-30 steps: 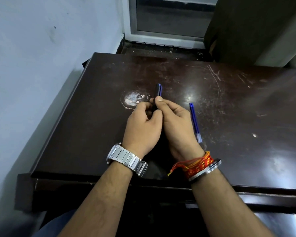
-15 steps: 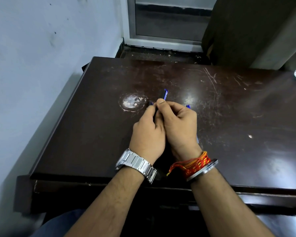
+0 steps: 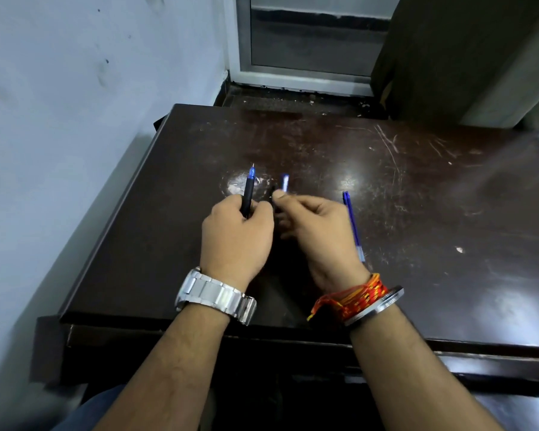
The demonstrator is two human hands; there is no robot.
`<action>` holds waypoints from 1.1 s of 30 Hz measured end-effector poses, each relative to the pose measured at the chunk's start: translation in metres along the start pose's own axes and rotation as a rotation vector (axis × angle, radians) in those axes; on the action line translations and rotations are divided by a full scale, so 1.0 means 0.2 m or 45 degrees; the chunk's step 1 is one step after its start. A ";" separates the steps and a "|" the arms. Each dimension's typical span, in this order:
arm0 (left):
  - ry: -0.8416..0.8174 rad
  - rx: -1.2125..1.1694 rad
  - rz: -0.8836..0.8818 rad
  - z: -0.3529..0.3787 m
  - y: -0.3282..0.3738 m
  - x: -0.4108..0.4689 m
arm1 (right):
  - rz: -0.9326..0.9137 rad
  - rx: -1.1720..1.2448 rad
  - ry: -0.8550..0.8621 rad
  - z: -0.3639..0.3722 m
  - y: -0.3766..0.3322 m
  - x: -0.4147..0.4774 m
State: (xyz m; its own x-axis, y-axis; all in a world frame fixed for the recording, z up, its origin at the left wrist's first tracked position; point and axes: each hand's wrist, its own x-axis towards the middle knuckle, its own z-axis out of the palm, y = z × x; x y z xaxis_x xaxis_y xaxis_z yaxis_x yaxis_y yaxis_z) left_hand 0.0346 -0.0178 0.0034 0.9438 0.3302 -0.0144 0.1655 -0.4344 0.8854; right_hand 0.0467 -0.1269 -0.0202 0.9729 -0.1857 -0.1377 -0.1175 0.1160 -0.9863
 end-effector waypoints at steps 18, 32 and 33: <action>0.007 0.376 -0.098 -0.01 -0.07 0.13 | -0.162 -0.716 0.125 0.02 -0.03 -0.07; -0.178 0.236 0.219 0.01 0.03 -0.01 | -0.111 -0.154 0.026 0.04 -0.01 -0.04; -0.198 0.229 0.259 0.02 0.02 -0.03 | -0.117 -0.103 0.042 0.04 -0.01 -0.04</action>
State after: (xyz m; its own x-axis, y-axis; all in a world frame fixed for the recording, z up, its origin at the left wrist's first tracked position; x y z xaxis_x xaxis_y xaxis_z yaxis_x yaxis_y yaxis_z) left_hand 0.0305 -0.0247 0.0057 0.9929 0.0952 0.0719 0.0033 -0.6243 0.7812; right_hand 0.0414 -0.1187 -0.0176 0.9733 -0.2244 -0.0484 -0.0455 0.0180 -0.9988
